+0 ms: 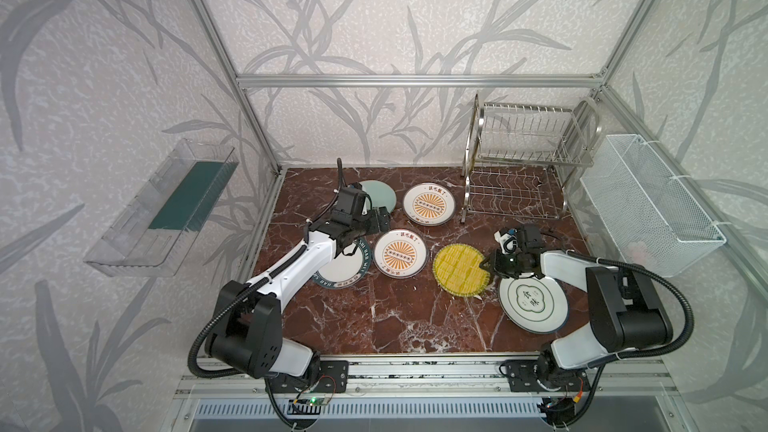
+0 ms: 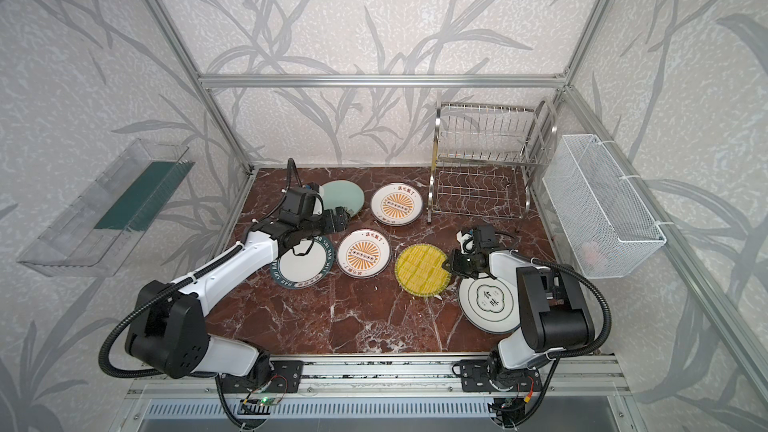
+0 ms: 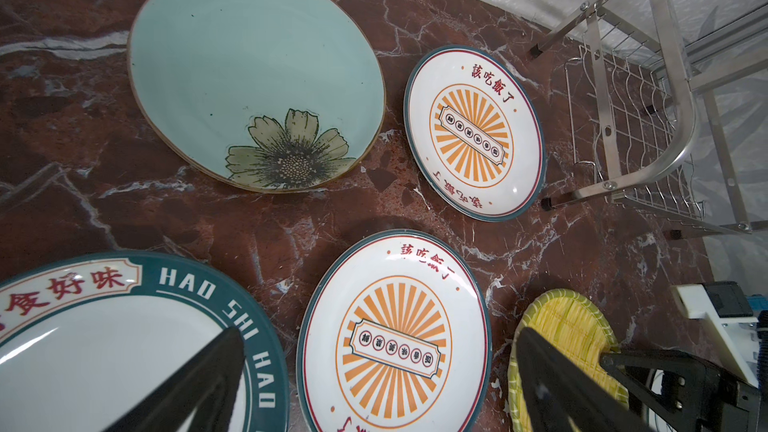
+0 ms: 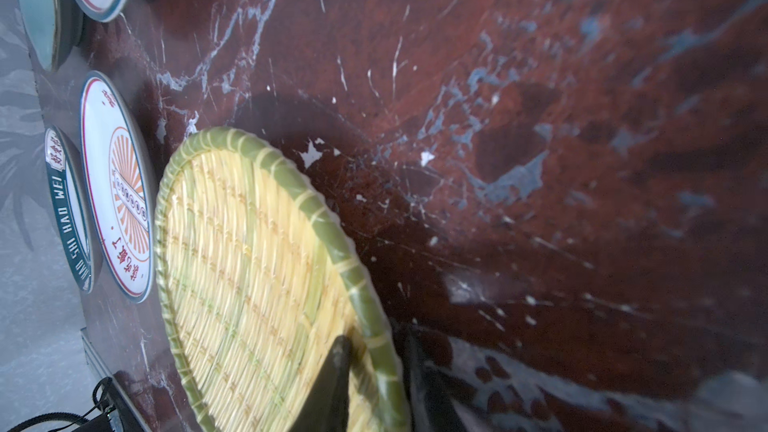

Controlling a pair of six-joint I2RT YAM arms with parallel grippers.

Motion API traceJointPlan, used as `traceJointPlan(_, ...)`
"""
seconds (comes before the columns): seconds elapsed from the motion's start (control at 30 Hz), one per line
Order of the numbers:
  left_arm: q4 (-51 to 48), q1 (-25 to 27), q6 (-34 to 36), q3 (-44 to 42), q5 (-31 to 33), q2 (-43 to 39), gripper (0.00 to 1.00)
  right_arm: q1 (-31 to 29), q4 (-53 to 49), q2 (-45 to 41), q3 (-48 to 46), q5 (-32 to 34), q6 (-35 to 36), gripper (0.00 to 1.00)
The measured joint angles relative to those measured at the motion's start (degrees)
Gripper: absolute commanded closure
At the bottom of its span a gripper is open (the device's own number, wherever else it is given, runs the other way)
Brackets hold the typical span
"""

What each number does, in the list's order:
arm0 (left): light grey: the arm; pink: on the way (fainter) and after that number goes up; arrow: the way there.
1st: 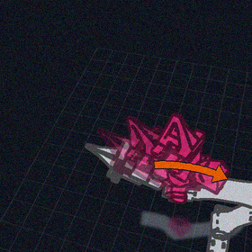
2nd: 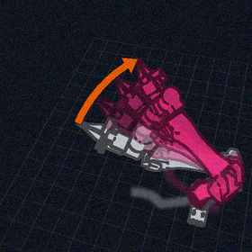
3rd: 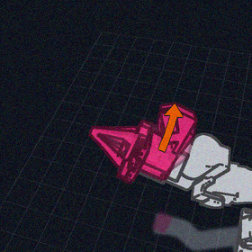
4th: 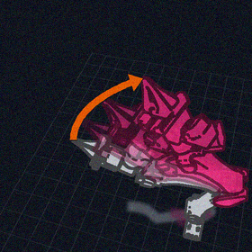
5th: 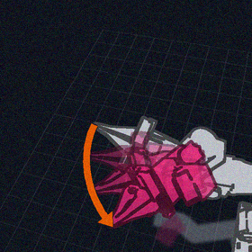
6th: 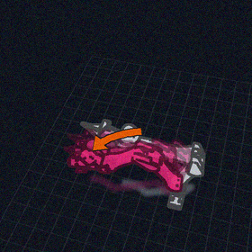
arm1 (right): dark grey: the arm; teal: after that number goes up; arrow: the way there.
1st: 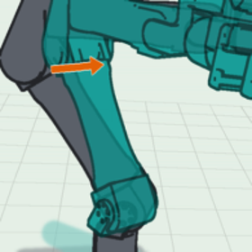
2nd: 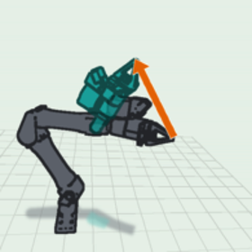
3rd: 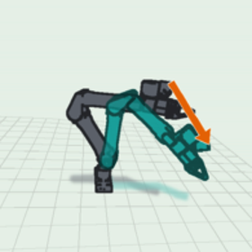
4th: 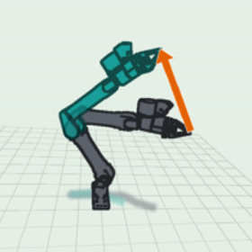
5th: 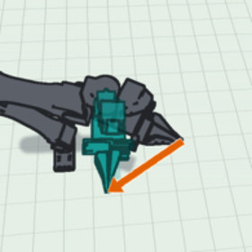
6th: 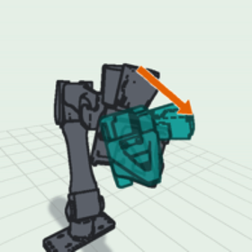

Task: Load the plates into the dish rack
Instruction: 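Grip the bamboo tray's rim with the right gripper and tilt it up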

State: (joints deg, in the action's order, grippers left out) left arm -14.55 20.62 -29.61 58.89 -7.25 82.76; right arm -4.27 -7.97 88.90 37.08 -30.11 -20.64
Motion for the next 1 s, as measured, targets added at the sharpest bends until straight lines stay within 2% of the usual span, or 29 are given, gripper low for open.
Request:
traceJointPlan(0.53, 1.66, 0.02, -1.77, 0.00, -4.13, 0.92, 0.01, 1.66, 1.90, -2.32, -0.52, -4.48, -1.64, 0.92)
traceJointPlan(0.63, 2.05, 0.02, -2.21, 0.00, -4.96, 1.40, 0.01, 2.34, 1.70, -3.39, -0.52, -4.68, -2.01, 1.00)
traceJointPlan(1.0, 3.13, 0.48, -3.76, 0.26, -9.62, 3.82, 0.01, 4.02, -1.16, -7.28, -0.52, -3.80, -1.88, 1.00)
